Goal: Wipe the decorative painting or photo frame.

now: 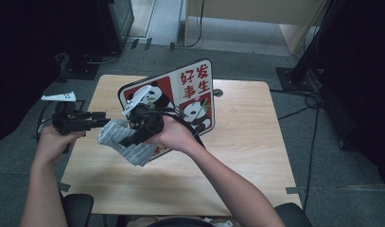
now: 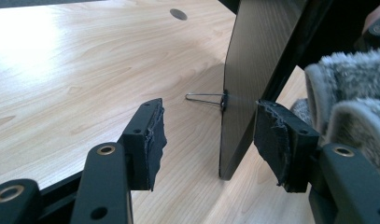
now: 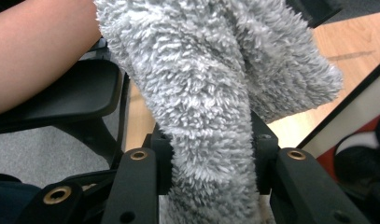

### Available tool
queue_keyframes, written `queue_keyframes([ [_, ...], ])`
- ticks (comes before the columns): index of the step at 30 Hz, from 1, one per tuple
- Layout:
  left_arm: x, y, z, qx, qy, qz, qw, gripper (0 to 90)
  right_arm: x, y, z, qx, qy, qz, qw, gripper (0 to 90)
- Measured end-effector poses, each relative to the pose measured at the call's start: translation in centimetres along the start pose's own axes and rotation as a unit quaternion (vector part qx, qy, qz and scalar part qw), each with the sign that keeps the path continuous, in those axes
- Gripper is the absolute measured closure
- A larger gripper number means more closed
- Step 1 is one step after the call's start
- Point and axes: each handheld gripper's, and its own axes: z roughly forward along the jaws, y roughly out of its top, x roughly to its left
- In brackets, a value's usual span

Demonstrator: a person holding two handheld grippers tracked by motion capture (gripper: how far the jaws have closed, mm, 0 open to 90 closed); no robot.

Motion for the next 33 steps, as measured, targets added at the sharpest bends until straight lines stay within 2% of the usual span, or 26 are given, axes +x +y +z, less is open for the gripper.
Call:
queue_keyframes([
  [6, 0.2, -0.2, -0.6, -0.007, 0.001, -0.003, 1.0000, 42.6, -0.6, 1.3, -0.4, -0.006, -0.004, 0.002, 1.0000, 64.4],
  [11, 0.3, -0.4, -0.7, -0.003, 0.006, -0.005, 1.0000, 42.5, -0.9, 2.8, -1.3, -0.008, -0.015, -0.007, 0.9998, 64.4],
  [21, 0.4, -0.4, -0.8, -0.005, 0.008, -0.005, 0.9999, 42.2, -1.1, 5.5, -2.0, -0.031, -0.010, -0.012, 0.9994, 64.2],
  [25, 0.4, -0.4, -0.8, -0.006, 0.008, -0.005, 0.9999, 42.2, -1.8, 5.6, -2.3, -0.036, -0.016, -0.003, 0.9992, 64.2],
  [33, 0.3, -0.4, -0.7, -0.005, 0.009, 0.000, 0.9999, 42.1, -3.1, 4.3, -3.0, -0.044, -0.027, 0.026, 0.9983, 64.5],
])
